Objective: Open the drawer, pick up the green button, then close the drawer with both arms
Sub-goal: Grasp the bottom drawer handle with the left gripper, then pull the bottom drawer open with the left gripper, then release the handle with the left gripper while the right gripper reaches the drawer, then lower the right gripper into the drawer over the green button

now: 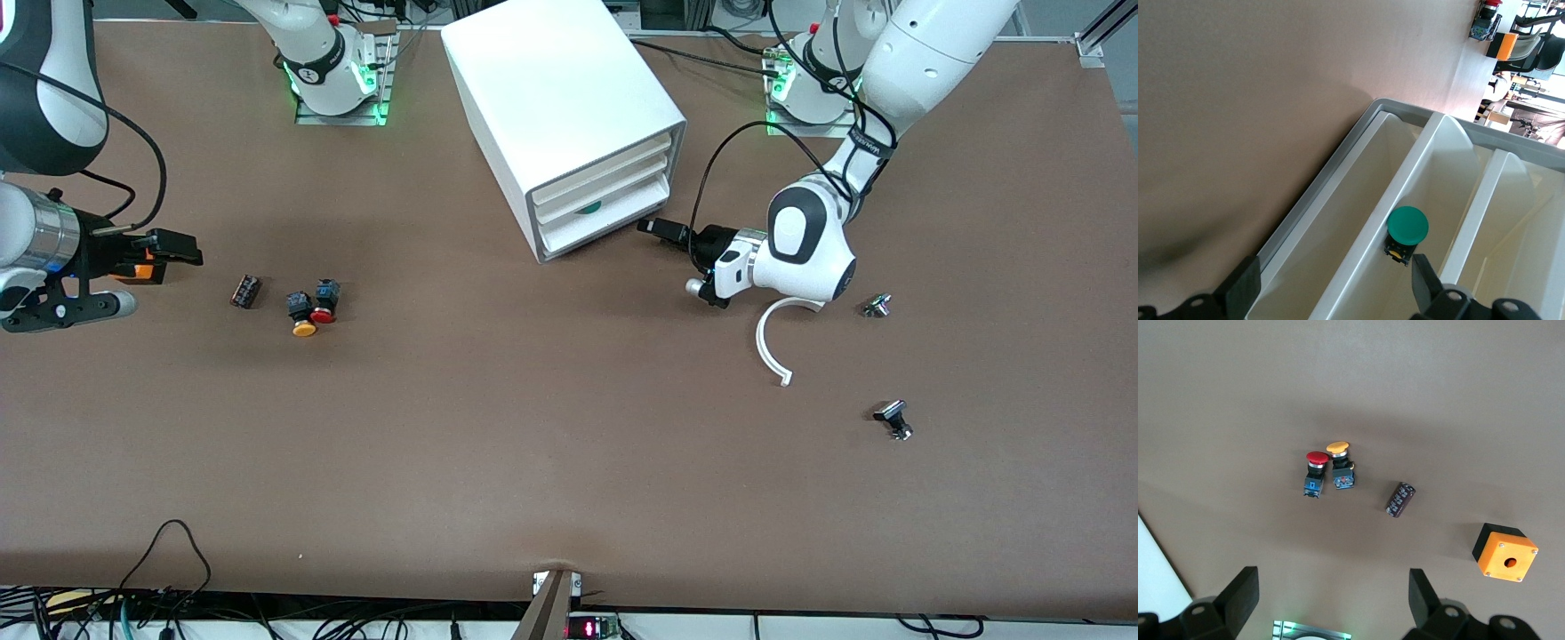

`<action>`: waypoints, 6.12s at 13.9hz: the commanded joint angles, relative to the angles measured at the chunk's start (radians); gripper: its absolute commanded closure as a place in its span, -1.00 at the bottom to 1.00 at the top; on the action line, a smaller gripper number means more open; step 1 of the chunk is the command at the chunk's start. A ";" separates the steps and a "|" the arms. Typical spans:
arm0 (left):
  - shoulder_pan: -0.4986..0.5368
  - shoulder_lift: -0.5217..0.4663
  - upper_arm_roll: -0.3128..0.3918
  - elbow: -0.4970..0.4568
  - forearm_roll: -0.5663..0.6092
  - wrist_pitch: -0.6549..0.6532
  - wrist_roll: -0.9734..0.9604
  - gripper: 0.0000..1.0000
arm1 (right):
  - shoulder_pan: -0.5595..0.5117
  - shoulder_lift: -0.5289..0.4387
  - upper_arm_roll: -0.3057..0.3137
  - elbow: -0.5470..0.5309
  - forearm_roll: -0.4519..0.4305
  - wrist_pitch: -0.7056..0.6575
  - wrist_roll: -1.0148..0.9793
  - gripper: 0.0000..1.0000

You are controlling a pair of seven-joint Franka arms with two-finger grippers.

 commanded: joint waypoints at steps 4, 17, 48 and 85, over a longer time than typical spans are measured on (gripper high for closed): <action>-0.035 0.013 -0.003 -0.046 -0.130 0.000 0.187 -0.95 | 0.001 0.004 0.003 0.003 0.014 0.008 0.016 -0.98; -0.066 0.023 -0.048 -0.105 -0.226 0.003 0.213 0.76 | 0.002 0.016 0.003 0.003 0.014 0.018 0.015 -0.98; -0.032 0.078 0.188 0.187 -0.010 -0.023 0.064 -1.00 | 0.102 0.011 0.005 0.043 0.028 0.041 0.242 -0.98; 0.171 -0.382 0.225 0.543 1.197 -0.379 -0.516 -1.00 | 0.927 0.640 -0.004 0.405 0.002 0.594 0.800 -0.98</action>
